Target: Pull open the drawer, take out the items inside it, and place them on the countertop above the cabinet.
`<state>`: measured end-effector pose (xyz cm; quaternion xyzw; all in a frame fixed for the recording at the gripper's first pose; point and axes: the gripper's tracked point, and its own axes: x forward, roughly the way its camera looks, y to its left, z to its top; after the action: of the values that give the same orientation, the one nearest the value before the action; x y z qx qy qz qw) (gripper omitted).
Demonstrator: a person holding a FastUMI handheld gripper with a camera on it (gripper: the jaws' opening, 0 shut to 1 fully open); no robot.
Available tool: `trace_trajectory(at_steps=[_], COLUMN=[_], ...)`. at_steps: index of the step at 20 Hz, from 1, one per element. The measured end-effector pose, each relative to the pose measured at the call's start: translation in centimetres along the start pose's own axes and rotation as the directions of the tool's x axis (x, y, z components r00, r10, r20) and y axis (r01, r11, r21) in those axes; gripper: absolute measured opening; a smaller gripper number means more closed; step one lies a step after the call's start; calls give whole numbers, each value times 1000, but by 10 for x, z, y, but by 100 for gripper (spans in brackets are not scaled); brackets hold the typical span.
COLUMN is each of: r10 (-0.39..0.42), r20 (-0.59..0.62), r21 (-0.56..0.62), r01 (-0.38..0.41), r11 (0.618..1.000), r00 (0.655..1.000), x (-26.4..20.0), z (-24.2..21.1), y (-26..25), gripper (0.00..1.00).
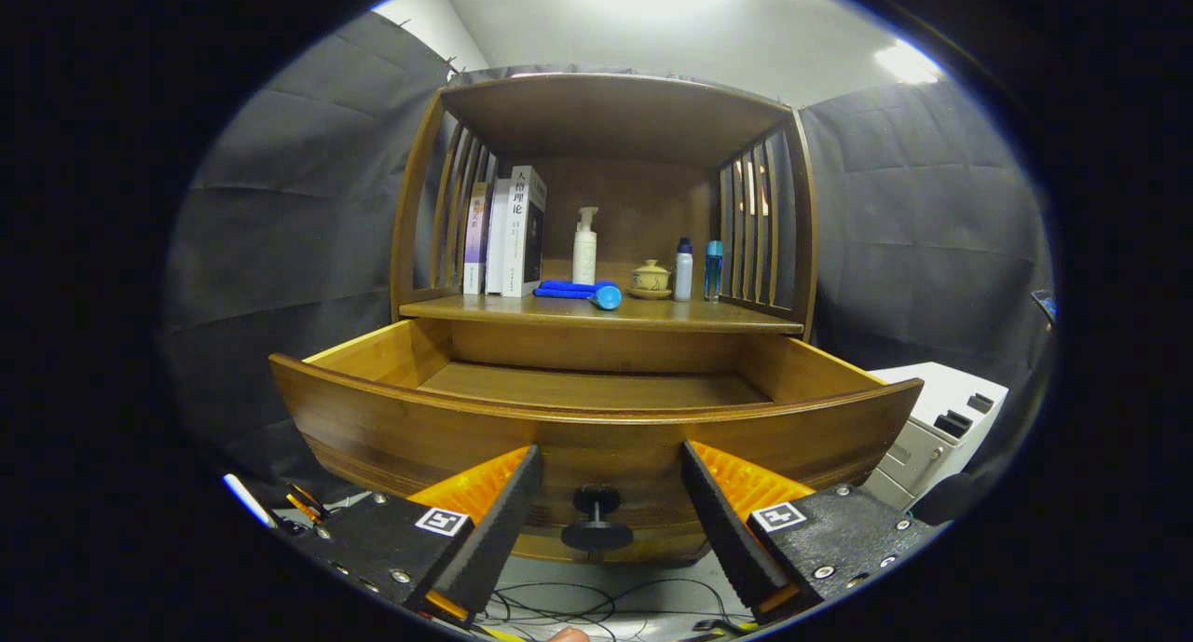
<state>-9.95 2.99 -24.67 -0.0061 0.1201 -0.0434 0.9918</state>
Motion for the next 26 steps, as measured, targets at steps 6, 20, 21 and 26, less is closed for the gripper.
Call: trace_trajectory(at_steps=[6, 20, 21, 26], r10=[5, -6, -4, 14], r20=[32, 87, 90, 100], r21=[-26, -60, -60, -37], r01=[-4, 11, 9, -11], r11=[1000, 998, 998, 999], r00=[999, 996, 996, 995], x=[46, 168, 178, 185], z=[17, 30, 31, 28], y=[7, 14, 14, 15], gripper=[95, 95, 95, 94])
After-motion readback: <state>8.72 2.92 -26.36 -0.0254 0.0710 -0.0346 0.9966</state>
